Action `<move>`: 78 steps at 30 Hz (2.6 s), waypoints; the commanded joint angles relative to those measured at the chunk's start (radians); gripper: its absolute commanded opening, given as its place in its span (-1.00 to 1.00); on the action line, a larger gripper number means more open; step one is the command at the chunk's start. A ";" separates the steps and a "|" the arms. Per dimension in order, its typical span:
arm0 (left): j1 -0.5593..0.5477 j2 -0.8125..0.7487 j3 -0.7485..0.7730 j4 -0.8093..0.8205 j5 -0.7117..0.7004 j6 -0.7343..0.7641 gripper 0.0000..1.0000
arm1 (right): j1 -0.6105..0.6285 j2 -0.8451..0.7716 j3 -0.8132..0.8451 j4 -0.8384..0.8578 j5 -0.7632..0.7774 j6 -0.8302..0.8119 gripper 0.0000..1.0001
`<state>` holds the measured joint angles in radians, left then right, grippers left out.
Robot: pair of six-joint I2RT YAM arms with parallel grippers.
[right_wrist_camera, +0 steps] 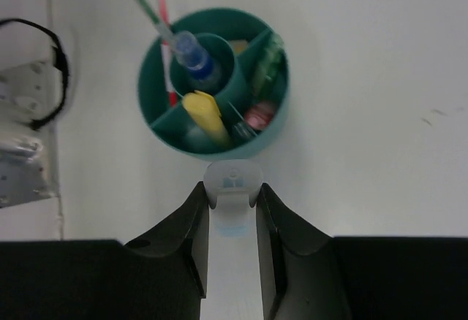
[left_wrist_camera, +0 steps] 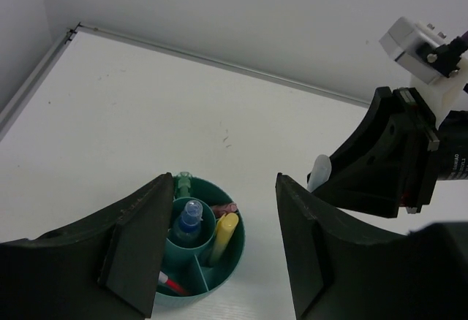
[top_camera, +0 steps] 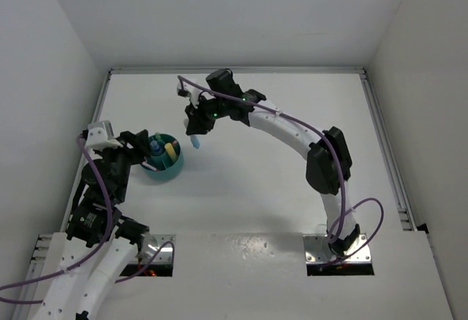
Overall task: Sort the stationery into containers
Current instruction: Place the stationery in the storage box.
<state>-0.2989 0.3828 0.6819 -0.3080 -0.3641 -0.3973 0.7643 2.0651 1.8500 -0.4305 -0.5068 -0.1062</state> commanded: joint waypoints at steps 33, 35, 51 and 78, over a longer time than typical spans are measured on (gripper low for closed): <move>0.012 -0.021 0.001 0.023 -0.006 -0.002 0.27 | 0.092 0.188 -0.025 0.549 -0.297 0.363 -1.00; 0.012 -0.021 0.001 0.023 -0.006 -0.002 0.27 | 0.092 0.198 -0.002 0.524 -0.263 0.340 -1.00; 0.012 -0.030 0.001 0.023 0.004 -0.002 0.27 | 0.119 0.216 0.060 0.389 -0.131 0.159 -0.91; 0.012 -0.012 0.001 0.023 -0.015 -0.002 0.18 | 0.093 0.000 0.187 0.078 -0.072 0.011 -0.27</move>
<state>-0.2989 0.3626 0.6819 -0.3080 -0.3706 -0.4000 0.8783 2.1941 1.9678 -0.3050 -0.6434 -0.0273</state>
